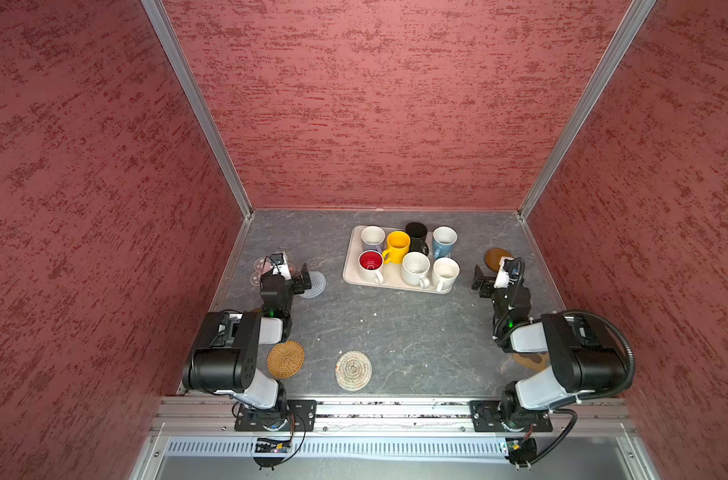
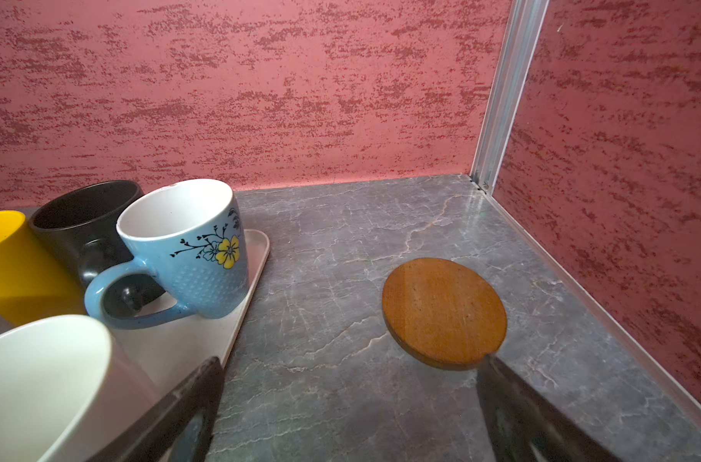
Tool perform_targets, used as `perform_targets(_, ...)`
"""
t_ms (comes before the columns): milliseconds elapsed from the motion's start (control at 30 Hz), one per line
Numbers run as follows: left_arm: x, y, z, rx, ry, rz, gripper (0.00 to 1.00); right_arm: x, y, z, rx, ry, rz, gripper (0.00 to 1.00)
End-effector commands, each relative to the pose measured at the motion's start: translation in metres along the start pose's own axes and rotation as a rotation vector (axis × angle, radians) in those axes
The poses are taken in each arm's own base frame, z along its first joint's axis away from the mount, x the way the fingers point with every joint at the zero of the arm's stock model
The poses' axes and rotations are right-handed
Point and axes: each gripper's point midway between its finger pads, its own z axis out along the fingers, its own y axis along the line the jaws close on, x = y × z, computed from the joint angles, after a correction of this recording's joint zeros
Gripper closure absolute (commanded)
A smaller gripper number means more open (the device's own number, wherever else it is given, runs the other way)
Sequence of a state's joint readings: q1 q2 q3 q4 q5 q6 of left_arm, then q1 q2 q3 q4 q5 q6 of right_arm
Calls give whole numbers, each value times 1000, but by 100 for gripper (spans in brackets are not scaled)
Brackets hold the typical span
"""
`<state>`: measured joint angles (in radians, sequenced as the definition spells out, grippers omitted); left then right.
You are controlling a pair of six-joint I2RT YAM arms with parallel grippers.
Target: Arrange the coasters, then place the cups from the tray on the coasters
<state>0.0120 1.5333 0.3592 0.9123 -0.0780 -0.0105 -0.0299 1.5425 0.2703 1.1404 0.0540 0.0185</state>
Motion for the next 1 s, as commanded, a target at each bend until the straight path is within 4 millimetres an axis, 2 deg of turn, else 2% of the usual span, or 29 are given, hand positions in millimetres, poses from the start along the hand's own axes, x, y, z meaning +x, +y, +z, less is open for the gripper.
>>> perform_targets(0,-4,-1,2,4,-10,-4,0,-7,1,-1,-13,-33,-15,1)
perform_targets(133,-4,-1,2,5,-10,-4,0,-7,-7,4,18,-16,13,1)
perform_targets(967,-4,1,1,21,-8,-20,0,-6,-8,4,4,-12,25,1)
